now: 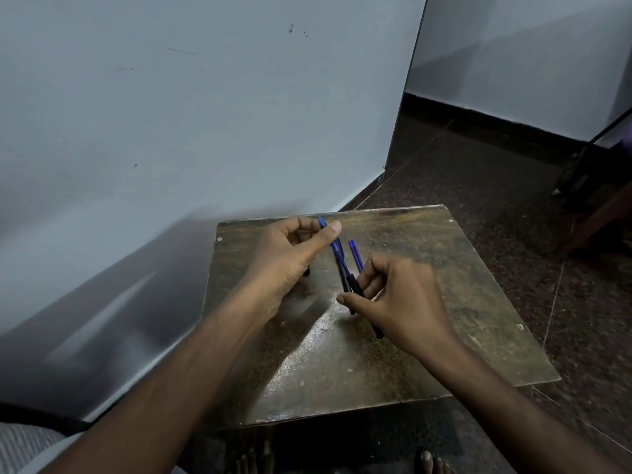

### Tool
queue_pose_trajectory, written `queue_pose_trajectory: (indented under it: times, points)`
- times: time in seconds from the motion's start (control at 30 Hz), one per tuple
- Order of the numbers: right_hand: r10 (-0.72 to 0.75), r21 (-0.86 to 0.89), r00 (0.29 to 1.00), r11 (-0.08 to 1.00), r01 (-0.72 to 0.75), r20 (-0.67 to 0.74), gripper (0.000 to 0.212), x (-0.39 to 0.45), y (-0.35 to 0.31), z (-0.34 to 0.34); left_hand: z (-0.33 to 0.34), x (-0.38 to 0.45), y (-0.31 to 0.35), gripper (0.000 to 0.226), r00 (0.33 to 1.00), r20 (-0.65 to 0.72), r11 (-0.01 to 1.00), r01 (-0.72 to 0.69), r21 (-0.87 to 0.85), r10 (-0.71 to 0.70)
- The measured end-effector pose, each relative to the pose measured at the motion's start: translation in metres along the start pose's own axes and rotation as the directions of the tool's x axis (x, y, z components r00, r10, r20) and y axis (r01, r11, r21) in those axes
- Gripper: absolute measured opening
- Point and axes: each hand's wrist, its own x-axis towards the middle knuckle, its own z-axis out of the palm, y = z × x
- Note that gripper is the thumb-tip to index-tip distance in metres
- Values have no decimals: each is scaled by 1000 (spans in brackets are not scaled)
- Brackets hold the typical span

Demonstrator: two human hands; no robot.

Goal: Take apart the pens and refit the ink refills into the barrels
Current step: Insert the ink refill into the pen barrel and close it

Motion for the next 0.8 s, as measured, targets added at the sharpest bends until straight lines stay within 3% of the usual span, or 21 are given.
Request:
queue_pose_trajectory:
  times: [0.13, 0.23, 0.33, 0.43, 0.57, 0.8]
  points:
    - [22, -44, 998, 999, -20, 53, 31, 0, 1, -3, -11, 4, 5, 21, 996, -83, 1000, -18, -5, 18]
    - [35, -20, 997, 999, -34, 70, 31, 0, 3, -6, -18, 8, 4, 25, 978, -171, 963, -76, 260, 123]
    - [37, -7, 997, 999, -37, 67, 32, -1, 5, -8, -14, 4, 3, 26, 957, -110, 813, -162, 560, 267]
    - [35, -14, 998, 999, -34, 57, 30, 0, 5, -8, -4, 2, -1, 23, 938, -14, 642, -225, 733, 346]
    - [41, -5, 999, 999, -41, 31, 29, 2, 7, -8, 7, 3, -7, 29, 960, 26, 592, -193, 782, 278]
    - [63, 8, 997, 998, -64, 42, 30, 5, 9, -8, 10, 6, -9, 43, 967, 9, 613, -169, 772, 256]
